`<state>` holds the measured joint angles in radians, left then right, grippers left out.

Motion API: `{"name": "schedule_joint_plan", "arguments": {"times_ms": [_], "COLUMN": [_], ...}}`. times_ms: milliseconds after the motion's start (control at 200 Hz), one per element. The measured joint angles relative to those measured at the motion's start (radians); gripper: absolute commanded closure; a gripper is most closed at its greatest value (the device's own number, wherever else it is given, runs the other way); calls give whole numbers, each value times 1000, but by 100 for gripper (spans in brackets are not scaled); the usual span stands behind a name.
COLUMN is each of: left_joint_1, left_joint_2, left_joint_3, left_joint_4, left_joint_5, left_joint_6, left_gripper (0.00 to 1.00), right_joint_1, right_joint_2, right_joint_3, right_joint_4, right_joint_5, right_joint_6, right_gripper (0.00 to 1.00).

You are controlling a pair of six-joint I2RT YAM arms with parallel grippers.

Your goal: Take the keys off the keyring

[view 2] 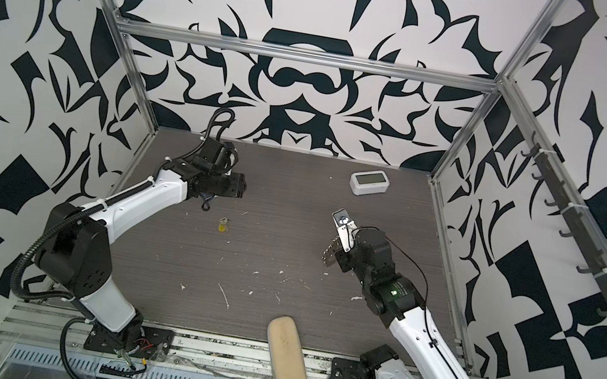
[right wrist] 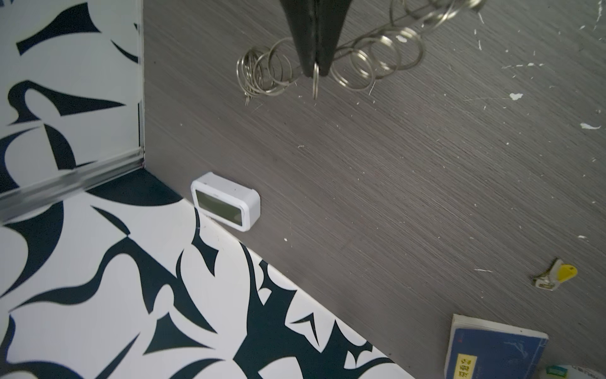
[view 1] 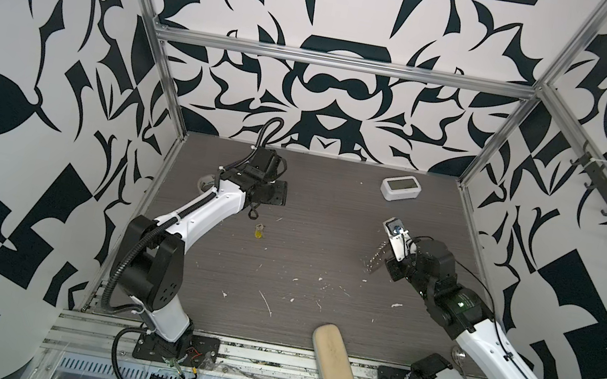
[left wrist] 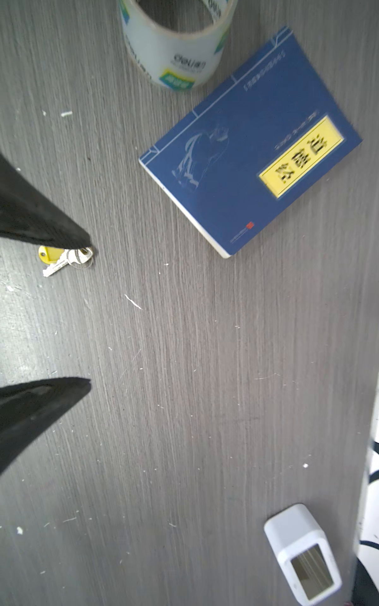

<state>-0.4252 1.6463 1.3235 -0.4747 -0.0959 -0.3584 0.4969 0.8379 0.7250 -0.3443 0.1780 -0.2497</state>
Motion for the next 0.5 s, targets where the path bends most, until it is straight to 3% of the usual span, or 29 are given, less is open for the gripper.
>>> {"name": "schedule_joint_plan", "arguments": {"times_ms": [265, 500], "left_joint_1": [-3, -3], "left_joint_2": [24, 24], "left_joint_3": [43, 50], "left_joint_4": [-1, -16], "left_joint_5": [14, 13], "left_joint_6": [1, 9], "left_gripper": [33, 33], "right_joint_1": [0, -22], "right_joint_2": [133, 380], "right_joint_3": [21, 159], "right_joint_4": [-162, -156], "right_joint_5": [36, 35], "right_joint_6": [193, 228], "right_gripper": [100, 100]}}
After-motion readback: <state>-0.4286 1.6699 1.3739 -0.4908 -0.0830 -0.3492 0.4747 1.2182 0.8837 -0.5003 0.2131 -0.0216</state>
